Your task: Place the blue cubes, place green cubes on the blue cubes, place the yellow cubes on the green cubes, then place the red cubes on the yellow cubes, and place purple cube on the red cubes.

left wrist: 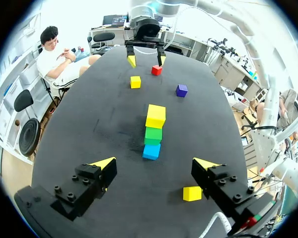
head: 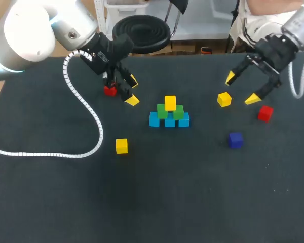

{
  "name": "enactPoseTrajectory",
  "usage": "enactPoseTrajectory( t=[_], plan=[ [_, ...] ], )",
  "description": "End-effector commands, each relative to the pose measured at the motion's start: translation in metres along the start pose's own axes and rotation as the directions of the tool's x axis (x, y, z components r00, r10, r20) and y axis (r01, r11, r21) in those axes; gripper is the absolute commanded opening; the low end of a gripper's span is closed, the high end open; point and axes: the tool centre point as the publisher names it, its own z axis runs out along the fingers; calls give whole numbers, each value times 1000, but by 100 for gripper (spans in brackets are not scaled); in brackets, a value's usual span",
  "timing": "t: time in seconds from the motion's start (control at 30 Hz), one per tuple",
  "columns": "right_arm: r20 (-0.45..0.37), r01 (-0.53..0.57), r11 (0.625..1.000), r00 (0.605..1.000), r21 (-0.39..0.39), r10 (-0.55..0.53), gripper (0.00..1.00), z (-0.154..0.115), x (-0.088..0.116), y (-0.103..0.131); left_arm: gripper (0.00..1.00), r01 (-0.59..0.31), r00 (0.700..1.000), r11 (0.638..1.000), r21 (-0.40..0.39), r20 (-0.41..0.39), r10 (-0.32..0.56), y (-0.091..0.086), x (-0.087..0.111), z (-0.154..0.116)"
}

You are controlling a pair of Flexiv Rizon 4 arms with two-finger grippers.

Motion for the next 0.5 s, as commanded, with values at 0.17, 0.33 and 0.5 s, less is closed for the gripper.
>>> enactPoseTrajectory(
  t=[0.17,0.33,0.5],
  plan=[
    [5,-43,999,999,-26,43,100,11,10,-10,100,-2,1000,1000,0,1,2,0,1,0],
    [-10,-63,998,998,-6,63,100,11,18,-14,100,-2,1000,1000,0,1,2,0,1,0],
    [-33,-96,995,995,12,96,100,16,22,-17,100,-2,1000,1000,0,1,2,0,1,0]
  ],
)
